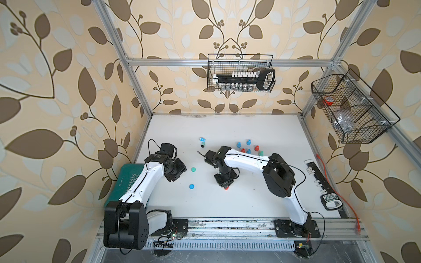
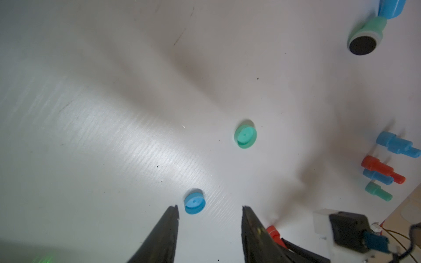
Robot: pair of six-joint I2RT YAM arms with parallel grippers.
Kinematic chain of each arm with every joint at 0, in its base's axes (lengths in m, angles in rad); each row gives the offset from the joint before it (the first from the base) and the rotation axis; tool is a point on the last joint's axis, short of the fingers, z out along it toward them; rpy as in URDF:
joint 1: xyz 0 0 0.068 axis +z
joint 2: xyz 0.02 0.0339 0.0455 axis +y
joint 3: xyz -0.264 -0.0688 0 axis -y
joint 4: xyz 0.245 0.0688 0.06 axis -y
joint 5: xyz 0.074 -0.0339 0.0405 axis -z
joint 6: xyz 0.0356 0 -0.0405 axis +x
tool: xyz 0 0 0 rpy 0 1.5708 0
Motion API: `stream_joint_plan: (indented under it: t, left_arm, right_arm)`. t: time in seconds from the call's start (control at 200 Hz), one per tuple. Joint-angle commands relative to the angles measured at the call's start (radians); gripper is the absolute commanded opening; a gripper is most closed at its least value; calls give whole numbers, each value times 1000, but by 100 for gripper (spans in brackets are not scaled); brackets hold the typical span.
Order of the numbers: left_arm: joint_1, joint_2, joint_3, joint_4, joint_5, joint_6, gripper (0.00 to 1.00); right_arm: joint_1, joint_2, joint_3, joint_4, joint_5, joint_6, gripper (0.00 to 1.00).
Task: Close the stamp cap
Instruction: Move the stamp at the center of the board.
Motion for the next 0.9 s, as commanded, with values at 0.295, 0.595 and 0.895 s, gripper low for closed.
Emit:
stream_joint_plan:
  t: [0.295, 0.595, 0.895]
  left_arm:
    - [10, 34, 58, 0, 10, 26, 48]
    - [10, 87, 98, 15, 16, 26, 50]
    - [10, 131, 135, 20, 24, 34, 53]
  right_arm:
    - [-376, -15, -53, 23, 167, -150, 6]
    - [-418, 17, 14, 0, 162, -180, 20]
    - [-420, -16, 79, -45, 180, -194, 43]
